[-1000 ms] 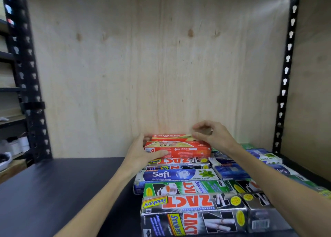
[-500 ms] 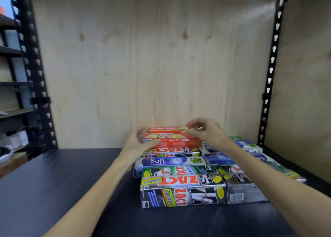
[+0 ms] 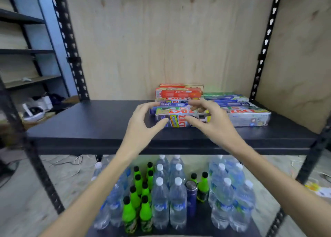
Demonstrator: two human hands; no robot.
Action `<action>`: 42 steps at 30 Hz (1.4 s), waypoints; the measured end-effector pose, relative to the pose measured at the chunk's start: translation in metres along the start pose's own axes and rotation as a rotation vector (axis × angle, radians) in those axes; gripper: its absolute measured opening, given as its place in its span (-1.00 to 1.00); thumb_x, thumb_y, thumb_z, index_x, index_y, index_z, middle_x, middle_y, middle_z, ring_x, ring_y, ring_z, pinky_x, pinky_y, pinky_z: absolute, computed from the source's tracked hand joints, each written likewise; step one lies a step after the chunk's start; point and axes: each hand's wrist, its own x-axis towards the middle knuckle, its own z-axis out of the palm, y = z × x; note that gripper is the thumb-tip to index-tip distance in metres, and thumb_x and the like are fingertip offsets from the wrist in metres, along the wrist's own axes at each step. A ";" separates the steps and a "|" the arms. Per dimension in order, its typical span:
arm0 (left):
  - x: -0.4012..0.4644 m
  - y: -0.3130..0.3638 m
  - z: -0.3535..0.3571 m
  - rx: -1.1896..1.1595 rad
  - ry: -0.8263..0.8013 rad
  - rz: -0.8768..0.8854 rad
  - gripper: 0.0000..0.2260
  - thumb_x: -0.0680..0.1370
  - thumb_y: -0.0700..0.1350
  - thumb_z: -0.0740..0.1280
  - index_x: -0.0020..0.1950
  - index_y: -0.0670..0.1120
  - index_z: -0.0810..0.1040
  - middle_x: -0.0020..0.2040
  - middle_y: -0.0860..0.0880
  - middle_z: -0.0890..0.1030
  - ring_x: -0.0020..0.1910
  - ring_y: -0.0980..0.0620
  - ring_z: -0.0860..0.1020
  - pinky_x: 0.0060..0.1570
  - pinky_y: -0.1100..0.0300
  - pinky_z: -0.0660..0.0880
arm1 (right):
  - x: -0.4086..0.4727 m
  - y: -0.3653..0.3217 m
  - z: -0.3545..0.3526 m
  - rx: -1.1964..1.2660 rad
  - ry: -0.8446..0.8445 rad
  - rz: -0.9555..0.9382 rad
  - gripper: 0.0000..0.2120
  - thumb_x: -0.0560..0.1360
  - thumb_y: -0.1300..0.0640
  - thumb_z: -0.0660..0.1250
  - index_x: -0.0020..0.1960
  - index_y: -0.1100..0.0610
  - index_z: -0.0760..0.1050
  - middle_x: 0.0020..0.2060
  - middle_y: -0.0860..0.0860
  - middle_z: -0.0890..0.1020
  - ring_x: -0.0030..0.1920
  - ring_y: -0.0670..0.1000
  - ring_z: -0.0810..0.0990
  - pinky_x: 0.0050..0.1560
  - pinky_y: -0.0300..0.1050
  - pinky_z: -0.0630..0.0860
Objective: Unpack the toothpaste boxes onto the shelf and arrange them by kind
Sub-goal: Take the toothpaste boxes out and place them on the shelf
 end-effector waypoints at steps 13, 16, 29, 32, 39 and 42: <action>-0.305 -0.119 0.087 0.222 -0.035 -0.427 -0.53 0.45 -0.06 0.50 0.29 -0.06 0.41 0.05 0.03 0.50 0.07 0.02 0.47 0.15 0.05 0.45 | -0.322 0.058 0.142 -0.026 -0.103 0.383 -0.42 0.46 0.06 0.51 0.41 0.04 0.39 0.06 -0.07 0.50 0.09 0.00 0.45 0.21 -0.04 0.41; -0.373 -0.163 0.102 0.312 -0.216 -0.670 -0.50 0.41 -0.06 0.53 0.26 -0.13 0.42 0.08 -0.07 0.52 0.11 -0.09 0.52 0.16 -0.04 0.47 | -0.387 0.087 0.162 -0.054 -0.211 0.623 -0.41 0.45 0.11 0.49 0.41 0.05 0.35 0.10 -0.02 0.49 0.13 0.02 0.50 0.21 -0.10 0.41; -0.514 -0.270 0.122 0.605 -0.600 -1.265 -0.17 0.54 0.22 0.34 0.59 -0.20 0.04 0.46 -0.34 0.27 0.42 -0.30 0.31 0.40 -0.15 0.27 | -0.527 0.157 0.203 -0.125 -0.664 1.369 -0.21 0.46 0.15 0.49 0.56 0.11 0.14 0.30 0.21 0.55 0.24 0.24 0.56 0.13 -0.02 0.46; -0.524 -0.290 0.123 0.669 -0.635 -1.231 -0.17 0.57 0.22 0.29 0.60 -0.21 -0.03 0.47 -0.32 0.28 0.40 -0.29 0.35 0.35 -0.13 0.32 | -0.537 0.160 0.209 -0.197 -0.749 1.351 -0.17 0.55 0.07 0.40 0.62 0.05 -0.05 0.34 0.21 0.49 0.30 0.21 0.50 0.15 -0.08 0.39; -0.522 -0.313 0.127 0.658 -0.472 -1.289 -0.38 0.58 -0.03 0.37 0.49 -0.22 0.14 0.38 -0.26 0.41 0.30 -0.30 0.46 0.21 -0.22 0.47 | -0.549 0.169 0.226 -0.589 -0.860 1.177 0.01 0.50 -0.16 0.36 0.62 0.06 -0.29 0.23 0.12 0.55 0.19 0.13 0.57 0.15 -0.04 0.44; -0.521 -0.310 0.133 0.631 -0.399 -1.259 -0.58 0.57 -0.11 0.38 0.31 -0.25 0.32 0.23 -0.29 0.50 0.16 -0.32 0.54 0.07 -0.21 0.55 | -0.554 0.167 0.227 -0.598 -0.783 1.167 0.00 0.46 -0.14 0.39 0.63 0.05 -0.20 0.16 0.11 0.57 0.14 0.15 0.60 0.07 -0.02 0.48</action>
